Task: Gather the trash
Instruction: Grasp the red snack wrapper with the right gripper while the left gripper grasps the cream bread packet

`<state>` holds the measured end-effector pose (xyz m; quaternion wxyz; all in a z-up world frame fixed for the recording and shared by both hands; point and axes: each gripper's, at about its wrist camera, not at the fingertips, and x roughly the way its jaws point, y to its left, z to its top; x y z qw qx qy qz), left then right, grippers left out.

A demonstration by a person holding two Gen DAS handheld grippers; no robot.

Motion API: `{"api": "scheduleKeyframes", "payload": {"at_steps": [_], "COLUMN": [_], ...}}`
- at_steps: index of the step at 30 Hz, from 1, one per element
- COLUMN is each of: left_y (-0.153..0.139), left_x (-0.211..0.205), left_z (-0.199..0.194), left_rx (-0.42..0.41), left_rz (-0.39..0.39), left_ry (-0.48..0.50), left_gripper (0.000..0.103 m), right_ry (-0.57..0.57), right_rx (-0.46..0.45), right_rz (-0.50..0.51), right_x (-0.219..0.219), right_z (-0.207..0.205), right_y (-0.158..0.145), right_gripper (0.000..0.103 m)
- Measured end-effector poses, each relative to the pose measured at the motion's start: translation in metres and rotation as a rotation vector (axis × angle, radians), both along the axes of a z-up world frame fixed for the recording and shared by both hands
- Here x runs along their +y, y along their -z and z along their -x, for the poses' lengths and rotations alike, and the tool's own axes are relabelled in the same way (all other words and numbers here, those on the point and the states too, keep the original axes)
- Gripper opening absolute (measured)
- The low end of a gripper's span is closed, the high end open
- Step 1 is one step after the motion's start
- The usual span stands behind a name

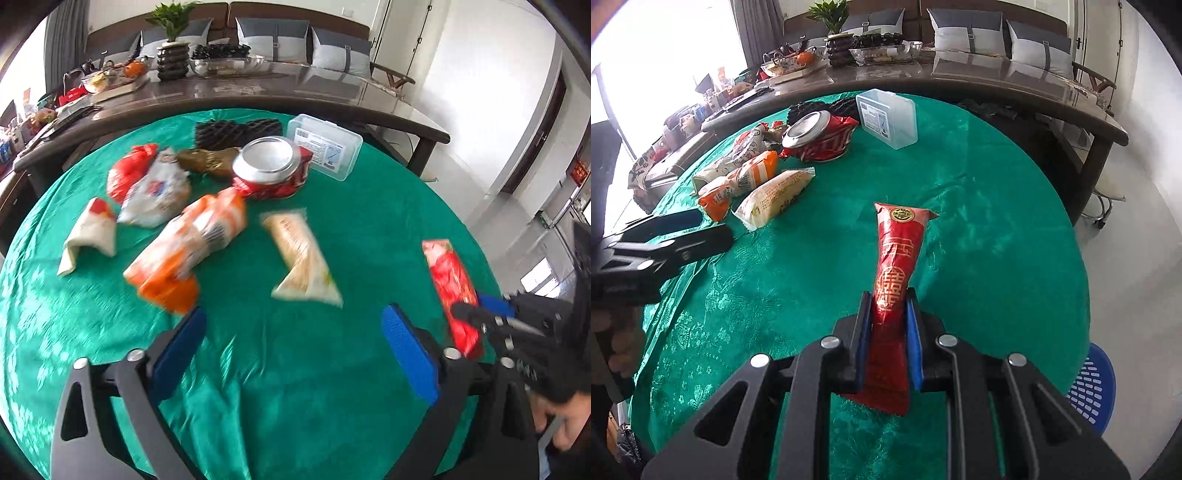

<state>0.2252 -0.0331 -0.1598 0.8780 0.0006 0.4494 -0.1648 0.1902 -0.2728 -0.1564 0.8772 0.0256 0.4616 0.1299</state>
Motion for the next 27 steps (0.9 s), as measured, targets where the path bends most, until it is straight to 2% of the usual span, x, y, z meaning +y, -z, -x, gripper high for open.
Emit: {"api": "scheduleKeyframes", "payload": {"at_steps": [5, 6, 8, 9, 14, 21, 23, 24, 25, 27], "left_y": [0.017, 0.021, 0.025, 0.027, 0.023, 0.018, 0.019, 0.019, 0.019, 0.022], "left_x": [-0.024, -0.028, -0.031, -0.031, -0.016, 0.003, 0.005, 0.006, 0.007, 0.008], "left_z": [-0.026, -0.029, -0.030, -0.027, -0.001, 0.070, 0.079, 0.082, 0.084, 0.084], "left_rx": [0.053, 0.058, 0.055, 0.046, 0.031, -0.006, -0.017, -0.027, -0.035, -0.027], "left_rz": [-0.045, -0.061, -0.069, -0.064, -0.032, -0.027, -0.031, -0.037, -0.040, -0.044], "left_ry": [-0.007, -0.005, 0.006, 0.013, 0.006, 0.006, 0.003, -0.002, -0.007, -0.004], "left_gripper": [0.061, 0.044, 0.039, 0.027, 0.027, 0.030, 0.045, 0.062, 0.068, 0.069], "right_ry": [-0.012, -0.016, -0.029, -0.034, -0.062, -0.111, -0.111, -0.107, -0.103, -0.100], "right_rx": [-0.001, -0.001, 0.000, 0.000, 0.003, 0.006, 0.008, 0.010, 0.009, 0.008], "right_rz": [-0.017, -0.022, -0.031, -0.036, -0.065, -0.042, -0.038, -0.039, -0.037, -0.034], "right_x": [-0.007, -0.005, -0.006, -0.005, -0.003, 0.015, 0.016, 0.015, 0.015, 0.015], "right_z": [0.001, 0.000, 0.002, 0.001, 0.006, 0.017, 0.019, 0.019, 0.020, 0.021], "right_y": [0.001, 0.000, 0.000, -0.001, -0.006, -0.008, -0.007, -0.007, -0.007, -0.009], "right_gripper": [0.017, 0.017, 0.017, 0.017, 0.017, 0.018, 0.025, 0.036, 0.039, 0.043]}}
